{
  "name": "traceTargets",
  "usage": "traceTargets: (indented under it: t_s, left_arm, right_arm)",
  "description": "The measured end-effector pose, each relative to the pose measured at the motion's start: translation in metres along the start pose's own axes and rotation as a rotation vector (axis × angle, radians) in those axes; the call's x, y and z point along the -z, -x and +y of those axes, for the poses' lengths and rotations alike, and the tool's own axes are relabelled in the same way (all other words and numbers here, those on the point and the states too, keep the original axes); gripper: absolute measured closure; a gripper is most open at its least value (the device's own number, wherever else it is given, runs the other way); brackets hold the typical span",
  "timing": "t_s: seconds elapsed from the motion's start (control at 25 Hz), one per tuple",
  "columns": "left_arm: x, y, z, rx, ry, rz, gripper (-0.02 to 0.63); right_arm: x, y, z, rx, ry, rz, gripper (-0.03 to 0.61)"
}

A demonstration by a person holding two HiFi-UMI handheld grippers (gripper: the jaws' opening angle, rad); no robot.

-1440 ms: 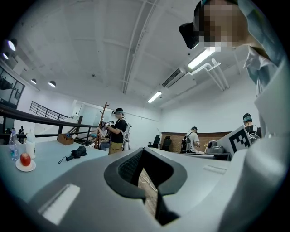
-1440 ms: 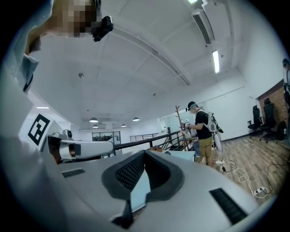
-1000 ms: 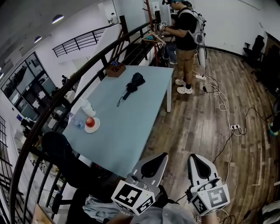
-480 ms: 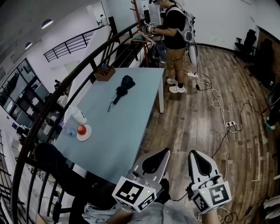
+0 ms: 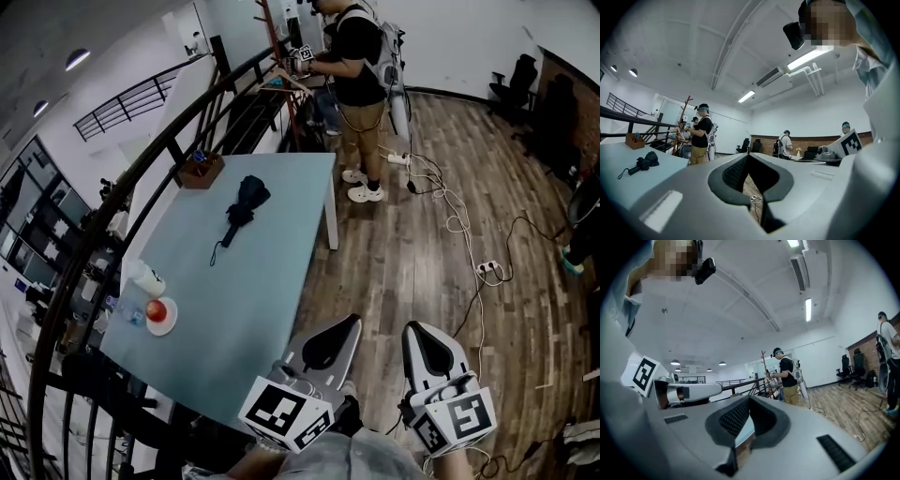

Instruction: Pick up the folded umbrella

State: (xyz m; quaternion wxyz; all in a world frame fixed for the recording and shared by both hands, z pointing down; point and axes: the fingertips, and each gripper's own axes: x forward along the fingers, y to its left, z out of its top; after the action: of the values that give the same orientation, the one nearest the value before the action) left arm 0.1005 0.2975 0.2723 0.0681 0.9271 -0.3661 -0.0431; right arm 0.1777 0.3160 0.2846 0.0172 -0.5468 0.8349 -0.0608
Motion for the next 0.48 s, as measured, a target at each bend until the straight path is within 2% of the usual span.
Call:
traceTargets:
  t_s: [0.48]
  left_arm:
    - [-0.006,-0.062,0.090,-0.035,0.045,-0.007,0.609]
  right_arm:
    - [-0.012,-0.110,-0.026,-0.035,0.029,0.024,0.580]
